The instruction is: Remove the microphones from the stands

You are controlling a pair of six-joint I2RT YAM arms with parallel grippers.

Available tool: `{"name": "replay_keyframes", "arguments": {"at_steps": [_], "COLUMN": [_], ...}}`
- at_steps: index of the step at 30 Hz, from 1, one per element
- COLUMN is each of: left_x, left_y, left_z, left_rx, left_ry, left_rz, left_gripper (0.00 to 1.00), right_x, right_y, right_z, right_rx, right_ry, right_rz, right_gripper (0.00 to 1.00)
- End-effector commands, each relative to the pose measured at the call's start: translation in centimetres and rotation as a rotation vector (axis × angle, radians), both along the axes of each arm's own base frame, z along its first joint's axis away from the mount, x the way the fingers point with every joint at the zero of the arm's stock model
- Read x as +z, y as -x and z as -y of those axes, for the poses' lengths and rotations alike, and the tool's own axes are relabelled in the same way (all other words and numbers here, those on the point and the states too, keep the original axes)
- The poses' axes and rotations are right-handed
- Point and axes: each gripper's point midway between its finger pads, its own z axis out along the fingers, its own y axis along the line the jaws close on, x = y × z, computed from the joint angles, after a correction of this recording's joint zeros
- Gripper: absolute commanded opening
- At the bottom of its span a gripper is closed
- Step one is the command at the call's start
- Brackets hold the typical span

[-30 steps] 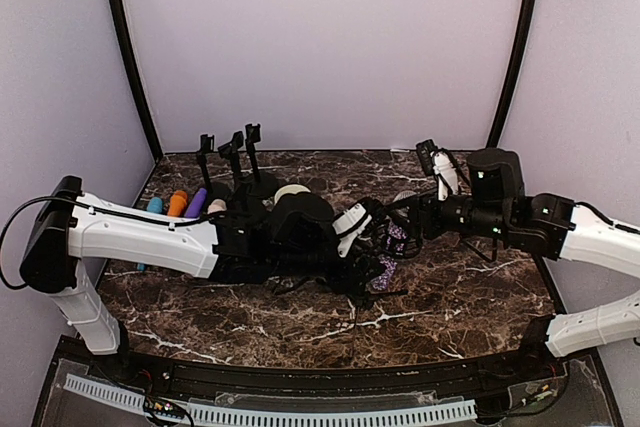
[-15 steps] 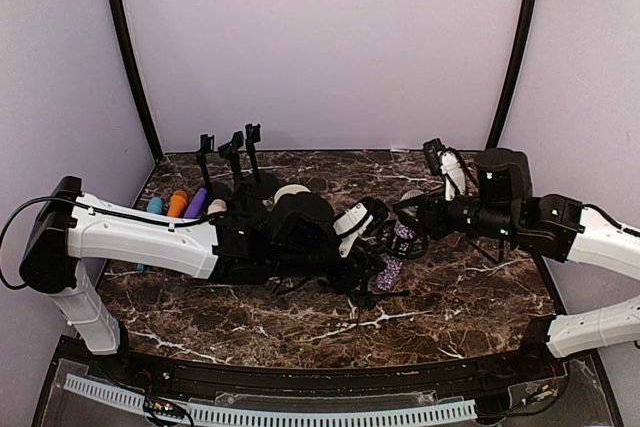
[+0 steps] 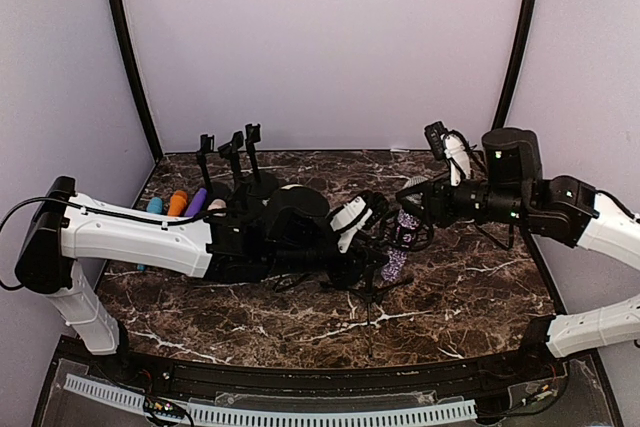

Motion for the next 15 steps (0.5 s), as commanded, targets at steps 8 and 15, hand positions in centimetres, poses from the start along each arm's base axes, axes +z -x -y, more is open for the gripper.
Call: {"name": "replay_keyframes", "arguments": {"at_steps": [8, 15], "left_x": [-5.2, -7.2], "left_y": [0.6, 0.7], "left_z": [-1.7, -2.1], "left_rx": [0.006, 0.009], "left_ry": [-0.173, -0.234], "left_rz": [-0.069, -0.083], "left_gripper": [0.01, 0.0], "right_x": [11.1, 12.2], "right_y": [0.9, 1.0], "right_z": [-0.6, -0.1], "right_rx": [0.051, 0.034], "right_ry": [-0.256, -0.26], "right_rz": [0.194, 0.203], "right_gripper": [0.14, 0.14]}}
